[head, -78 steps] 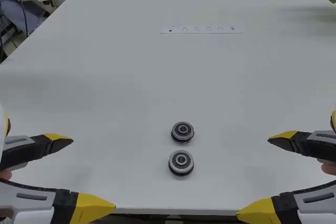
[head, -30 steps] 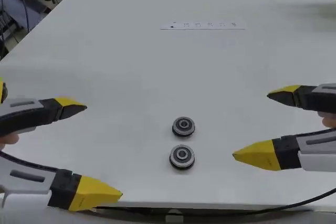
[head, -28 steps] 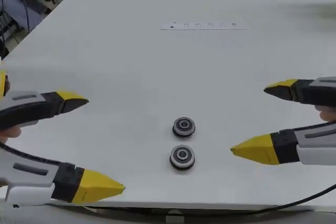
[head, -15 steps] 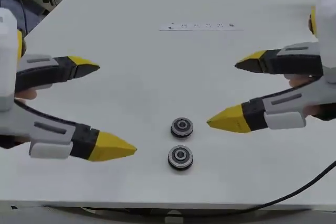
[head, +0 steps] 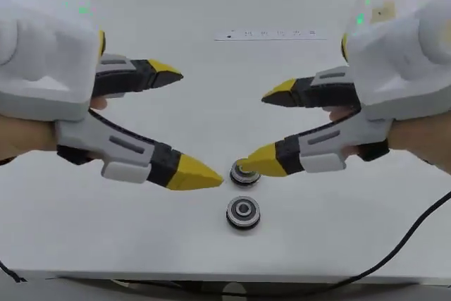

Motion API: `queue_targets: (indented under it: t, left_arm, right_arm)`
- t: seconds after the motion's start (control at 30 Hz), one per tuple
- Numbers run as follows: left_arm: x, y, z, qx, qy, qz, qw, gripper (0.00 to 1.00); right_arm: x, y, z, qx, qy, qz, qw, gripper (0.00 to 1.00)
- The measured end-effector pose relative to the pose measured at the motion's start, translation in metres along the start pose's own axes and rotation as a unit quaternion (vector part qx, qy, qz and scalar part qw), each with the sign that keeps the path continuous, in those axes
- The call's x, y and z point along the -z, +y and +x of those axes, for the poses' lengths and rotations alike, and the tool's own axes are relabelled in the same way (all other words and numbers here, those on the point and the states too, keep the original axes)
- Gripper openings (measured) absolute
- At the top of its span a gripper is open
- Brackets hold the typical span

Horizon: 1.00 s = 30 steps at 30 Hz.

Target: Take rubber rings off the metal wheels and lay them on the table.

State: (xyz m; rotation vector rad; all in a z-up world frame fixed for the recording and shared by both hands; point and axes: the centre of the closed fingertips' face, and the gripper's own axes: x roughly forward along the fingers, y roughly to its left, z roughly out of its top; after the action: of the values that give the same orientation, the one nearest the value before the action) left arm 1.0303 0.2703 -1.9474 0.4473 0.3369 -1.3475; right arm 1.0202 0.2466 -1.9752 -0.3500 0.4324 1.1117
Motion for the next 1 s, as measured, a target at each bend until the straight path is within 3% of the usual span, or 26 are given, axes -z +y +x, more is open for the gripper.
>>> queue_targets:
  t: [0.17, 0.27, 0.4, 0.53, 0.67, 0.7, 1.0]
  left_arm:
    - [0.005, -0.007, 0.020, 0.025, 0.000, 0.010, 0.9997, 0.86]
    - [0.008, -0.014, 0.032, 0.040, -0.005, 0.012, 0.9991, 0.84]
    - [0.017, -0.021, 0.042, 0.041, -0.008, 0.024, 0.9988, 0.79]
    - [0.026, -0.024, 0.047, 0.035, -0.018, 0.005, 0.9992, 0.74]
    - [0.041, -0.030, 0.052, 0.046, 0.000, 0.002, 0.9990, 0.66]
    - [0.042, -0.035, 0.052, 0.057, -0.006, -0.001, 0.9983, 0.64]
    - [0.057, -0.046, 0.062, 0.076, -0.001, -0.014, 0.9970, 0.42]
  right_arm:
    - [0.028, 0.003, 0.008, -0.012, 0.026, -0.006, 0.9996, 0.50]
    - [0.043, 0.007, 0.013, -0.023, 0.034, 0.013, 0.9991, 0.45]
    - [0.063, 0.014, 0.019, -0.038, 0.058, 0.026, 0.9972, 0.41]
    - [0.070, 0.016, 0.023, -0.044, 0.061, 0.053, 0.9958, 0.39]
    - [0.079, 0.020, 0.025, -0.050, 0.073, 0.063, 0.9940, 0.37]
    - [0.081, 0.022, 0.026, -0.053, 0.074, 0.064, 0.9937, 0.37]
    - [0.092, 0.034, 0.032, -0.070, 0.092, 0.039, 0.9925, 0.28]
